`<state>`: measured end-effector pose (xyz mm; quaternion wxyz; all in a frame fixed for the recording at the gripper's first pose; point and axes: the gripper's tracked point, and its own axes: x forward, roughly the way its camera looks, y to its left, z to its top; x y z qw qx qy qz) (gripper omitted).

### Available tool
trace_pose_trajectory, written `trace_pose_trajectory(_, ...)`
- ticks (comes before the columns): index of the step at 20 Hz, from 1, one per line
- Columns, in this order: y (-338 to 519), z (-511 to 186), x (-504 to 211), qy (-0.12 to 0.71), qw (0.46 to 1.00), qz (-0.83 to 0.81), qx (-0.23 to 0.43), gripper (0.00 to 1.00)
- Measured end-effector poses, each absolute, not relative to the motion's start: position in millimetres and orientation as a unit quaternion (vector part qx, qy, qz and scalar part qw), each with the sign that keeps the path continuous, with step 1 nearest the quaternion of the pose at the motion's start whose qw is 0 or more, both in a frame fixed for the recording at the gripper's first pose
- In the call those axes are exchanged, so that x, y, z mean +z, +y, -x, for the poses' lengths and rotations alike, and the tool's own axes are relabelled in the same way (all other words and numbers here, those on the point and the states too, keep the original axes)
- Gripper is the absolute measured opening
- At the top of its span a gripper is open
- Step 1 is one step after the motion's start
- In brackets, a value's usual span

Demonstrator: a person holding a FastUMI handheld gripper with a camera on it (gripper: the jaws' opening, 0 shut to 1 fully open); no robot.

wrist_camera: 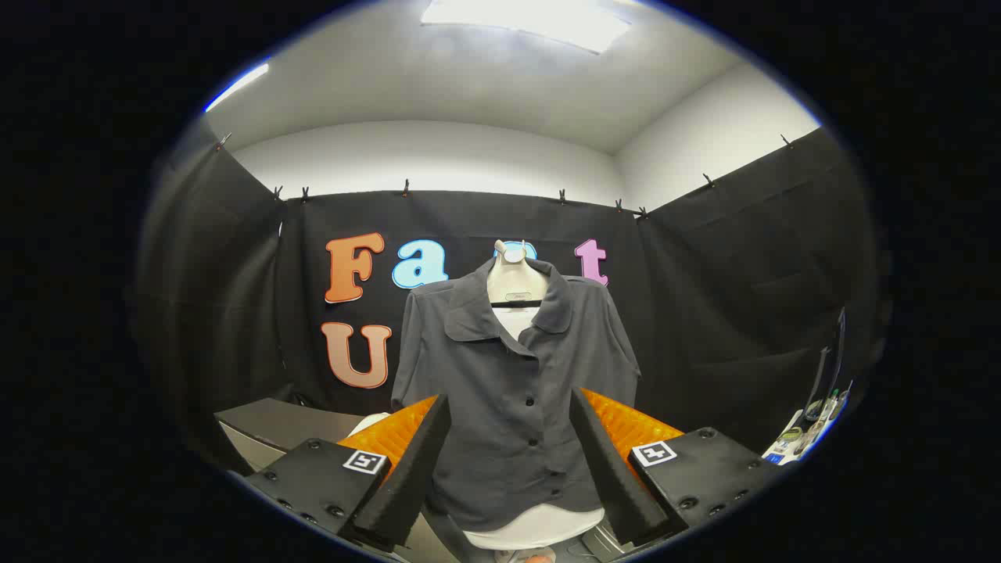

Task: Iron the clothes twice with a garment steamer, once on the left side and once on the right side.

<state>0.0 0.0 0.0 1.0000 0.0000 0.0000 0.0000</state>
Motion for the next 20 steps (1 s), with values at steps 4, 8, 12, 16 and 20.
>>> trace_pose_trajectory(4, 1.0, -5.9, -3.1, 0.008, 1.000, -0.006, -0.001, 0.98)
trace_pose_trajectory(8, 6.7, -6.1, -0.3, 0.006, 1.000, 0.003, 0.002, 0.98)
trace_pose_trajectory(12, 14.0, -4.5, 3.1, 0.004, 1.000, 0.002, 0.008, 0.98)
trace_pose_trajectory(16, 20.3, -8.7, 0.5, 0.009, 1.000, 0.001, 0.013, 0.98)
trace_pose_trajectory(20, 35.5, -11.8, -7.3, 0.017, 1.000, -0.001, 0.026, 0.98)
